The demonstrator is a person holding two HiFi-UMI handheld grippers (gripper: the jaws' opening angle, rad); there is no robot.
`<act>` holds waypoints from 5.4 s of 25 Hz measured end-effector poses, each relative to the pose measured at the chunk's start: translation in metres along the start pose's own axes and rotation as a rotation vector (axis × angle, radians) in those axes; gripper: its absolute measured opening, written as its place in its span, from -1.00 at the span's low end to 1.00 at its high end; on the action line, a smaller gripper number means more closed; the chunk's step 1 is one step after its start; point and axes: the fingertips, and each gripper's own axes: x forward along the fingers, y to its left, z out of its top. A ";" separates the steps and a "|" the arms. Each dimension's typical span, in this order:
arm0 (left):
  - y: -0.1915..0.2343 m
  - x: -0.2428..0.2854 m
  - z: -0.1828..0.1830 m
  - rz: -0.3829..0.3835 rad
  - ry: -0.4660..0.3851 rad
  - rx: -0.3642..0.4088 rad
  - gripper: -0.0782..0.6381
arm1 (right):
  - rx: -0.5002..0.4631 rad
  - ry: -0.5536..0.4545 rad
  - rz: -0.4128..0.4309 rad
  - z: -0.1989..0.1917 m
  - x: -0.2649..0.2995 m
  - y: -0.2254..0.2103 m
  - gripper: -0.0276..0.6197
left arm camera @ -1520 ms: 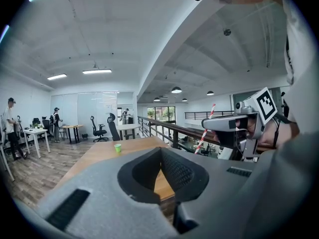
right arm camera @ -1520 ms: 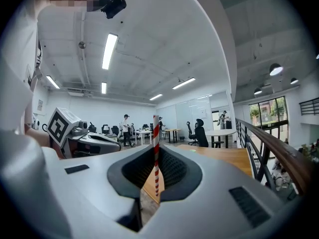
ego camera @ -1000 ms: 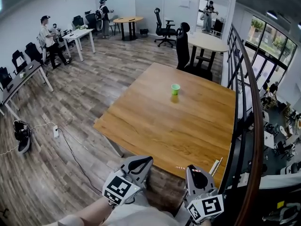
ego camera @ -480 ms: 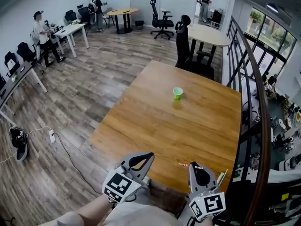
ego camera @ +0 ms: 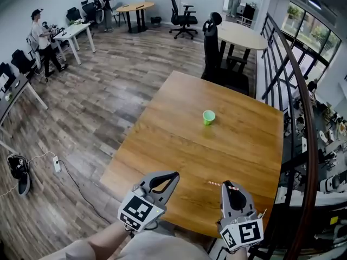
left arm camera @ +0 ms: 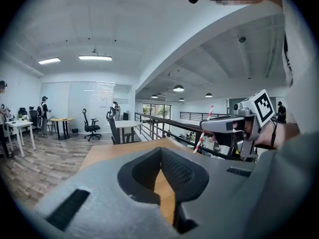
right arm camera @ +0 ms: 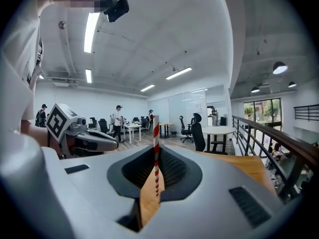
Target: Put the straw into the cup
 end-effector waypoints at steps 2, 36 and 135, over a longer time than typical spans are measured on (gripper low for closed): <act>0.015 0.011 0.002 -0.013 0.001 -0.002 -0.74 | 0.001 0.003 -0.013 0.004 0.017 -0.006 -0.81; 0.096 0.090 0.021 -0.001 -0.008 -0.029 -0.74 | 0.015 0.015 -0.024 0.017 0.129 -0.072 -0.81; 0.214 0.330 -0.065 -0.005 0.148 -0.034 -0.74 | -0.101 0.198 -0.080 -0.112 0.412 -0.240 -0.80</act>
